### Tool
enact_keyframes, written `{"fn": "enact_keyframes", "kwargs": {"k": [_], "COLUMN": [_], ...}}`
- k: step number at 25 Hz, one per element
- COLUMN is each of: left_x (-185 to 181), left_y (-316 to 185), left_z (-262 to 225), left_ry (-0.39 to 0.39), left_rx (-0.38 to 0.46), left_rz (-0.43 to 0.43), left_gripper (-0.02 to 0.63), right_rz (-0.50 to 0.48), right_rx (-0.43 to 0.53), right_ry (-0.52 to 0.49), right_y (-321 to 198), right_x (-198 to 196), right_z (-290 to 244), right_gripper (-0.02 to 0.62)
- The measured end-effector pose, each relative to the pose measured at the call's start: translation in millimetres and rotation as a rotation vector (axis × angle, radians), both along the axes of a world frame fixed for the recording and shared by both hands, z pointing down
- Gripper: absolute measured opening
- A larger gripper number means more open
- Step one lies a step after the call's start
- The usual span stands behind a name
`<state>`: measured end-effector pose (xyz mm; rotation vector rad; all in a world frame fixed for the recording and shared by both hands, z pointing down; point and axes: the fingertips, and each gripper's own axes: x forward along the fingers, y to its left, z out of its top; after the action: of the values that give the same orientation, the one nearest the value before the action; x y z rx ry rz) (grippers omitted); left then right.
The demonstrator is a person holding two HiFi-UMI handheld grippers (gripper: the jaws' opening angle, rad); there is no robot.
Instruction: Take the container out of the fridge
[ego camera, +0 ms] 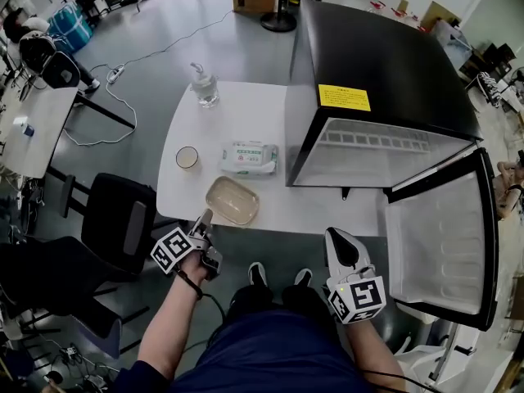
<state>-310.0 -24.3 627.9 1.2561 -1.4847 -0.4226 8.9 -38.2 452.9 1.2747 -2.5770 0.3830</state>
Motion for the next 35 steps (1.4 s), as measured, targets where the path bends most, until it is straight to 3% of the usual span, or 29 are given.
{"fn": "enact_keyframes", "kwargs": {"k": [4,8,10,12,13,16,19,24,35], "left_x": [13,53,75,94,105,149,192,229,241], "left_y": [-1,-5,-7,-7,-6,0,6,8,4], "left_z": [-56,-112,-143,-180,-201,-254,-284,-289,-289], "left_ry": [-0.063,-0.107,-0.173,-0.317,-0.408,-0.642,-0.770,-0.817,-0.864], "left_rx": [0.092,0.194,0.255,0.346,0.406,0.561,0.669,0.727,0.752], "left_rz": [0.013,0.058,0.084,0.112,0.136,0.253,0.359,0.439,0.465], "left_gripper": [0.202,0.202,0.201,0.162,0.010,-0.002,-0.002,-0.002,-0.002], "right_rz": [-0.029,-0.024,-0.011,-0.002,0.001,0.002,0.002,0.017,0.044], "right_rx": [0.015,0.049,0.071,0.098,0.113,0.151,0.188,0.228,0.265], "right_ry": [-0.030,-0.073,-0.093,-0.112,-0.122,-0.147,-0.157,-0.162,-0.134], "right_y": [-9,-16,-17,-19,-19,-14,-7,-1,4], "right_x": [11,30,39,47,50,58,65,77,96], "right_z": [-16,-39,-51,-63,-69,-86,-102,-117,-122], "right_gripper": [0.006,0.006,0.006,0.006,0.006,0.006,0.006,0.006,0.006]}}
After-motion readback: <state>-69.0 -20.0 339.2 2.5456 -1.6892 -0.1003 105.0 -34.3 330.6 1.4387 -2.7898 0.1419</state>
